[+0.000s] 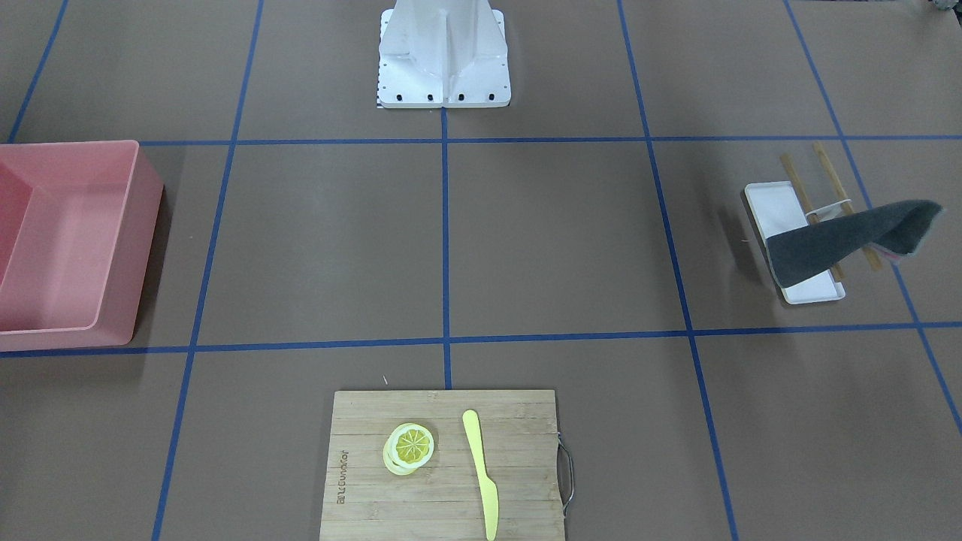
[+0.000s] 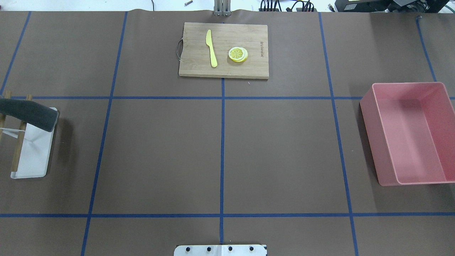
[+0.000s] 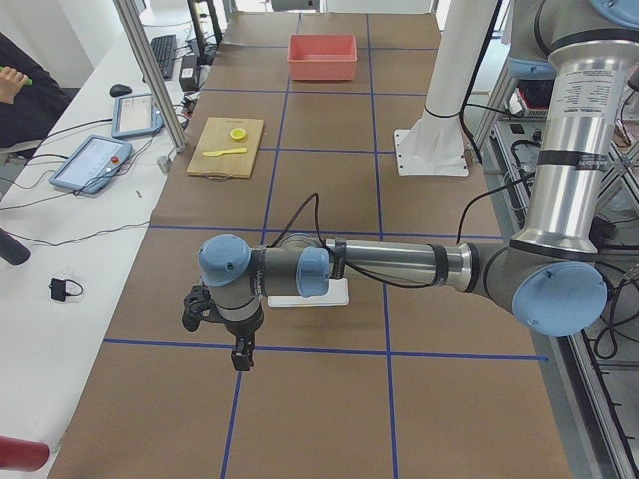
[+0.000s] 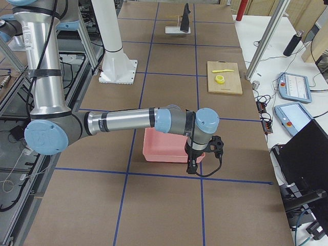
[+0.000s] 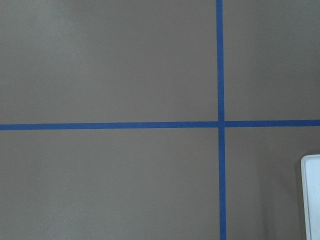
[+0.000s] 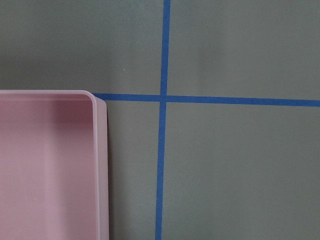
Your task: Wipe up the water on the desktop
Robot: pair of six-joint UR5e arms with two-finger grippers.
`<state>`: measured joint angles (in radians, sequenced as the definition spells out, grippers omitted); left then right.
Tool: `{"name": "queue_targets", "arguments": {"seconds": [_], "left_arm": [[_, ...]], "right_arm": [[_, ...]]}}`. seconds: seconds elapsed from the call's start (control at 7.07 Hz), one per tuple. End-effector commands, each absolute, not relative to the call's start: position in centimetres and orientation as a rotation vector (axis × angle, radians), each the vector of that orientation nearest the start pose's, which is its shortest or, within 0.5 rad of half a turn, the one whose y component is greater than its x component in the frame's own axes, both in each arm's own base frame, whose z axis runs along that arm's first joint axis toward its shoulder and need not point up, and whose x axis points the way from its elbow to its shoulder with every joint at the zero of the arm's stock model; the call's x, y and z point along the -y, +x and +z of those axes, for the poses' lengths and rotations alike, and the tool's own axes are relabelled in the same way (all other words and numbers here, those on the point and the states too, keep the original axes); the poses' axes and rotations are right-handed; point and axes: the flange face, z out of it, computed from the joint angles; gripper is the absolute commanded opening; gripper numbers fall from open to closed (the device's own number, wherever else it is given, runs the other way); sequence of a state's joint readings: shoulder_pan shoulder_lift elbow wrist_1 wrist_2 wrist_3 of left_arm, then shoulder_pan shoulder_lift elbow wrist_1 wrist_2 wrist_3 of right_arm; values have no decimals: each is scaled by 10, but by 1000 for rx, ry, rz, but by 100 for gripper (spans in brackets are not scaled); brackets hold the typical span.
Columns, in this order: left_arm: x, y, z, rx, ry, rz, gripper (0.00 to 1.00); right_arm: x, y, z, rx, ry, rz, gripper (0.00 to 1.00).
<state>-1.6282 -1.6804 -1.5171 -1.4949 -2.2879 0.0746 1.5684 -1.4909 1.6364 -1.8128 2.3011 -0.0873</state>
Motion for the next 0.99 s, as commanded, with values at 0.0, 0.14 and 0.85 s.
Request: {"name": "queue_targets", "arguments": {"seconds": [0.0, 0.14, 0.85], "left_arm": [[531, -98, 640, -716, 26, 8, 99], [531, -98, 640, -716, 28, 9, 99], [530, -98, 642, -716, 23, 7, 99]], "right_arm": [[515, 68, 611, 731, -58, -47, 100], [516, 68, 610, 733, -57, -48, 100], [514, 69, 607, 730, -51, -49, 100]]}}
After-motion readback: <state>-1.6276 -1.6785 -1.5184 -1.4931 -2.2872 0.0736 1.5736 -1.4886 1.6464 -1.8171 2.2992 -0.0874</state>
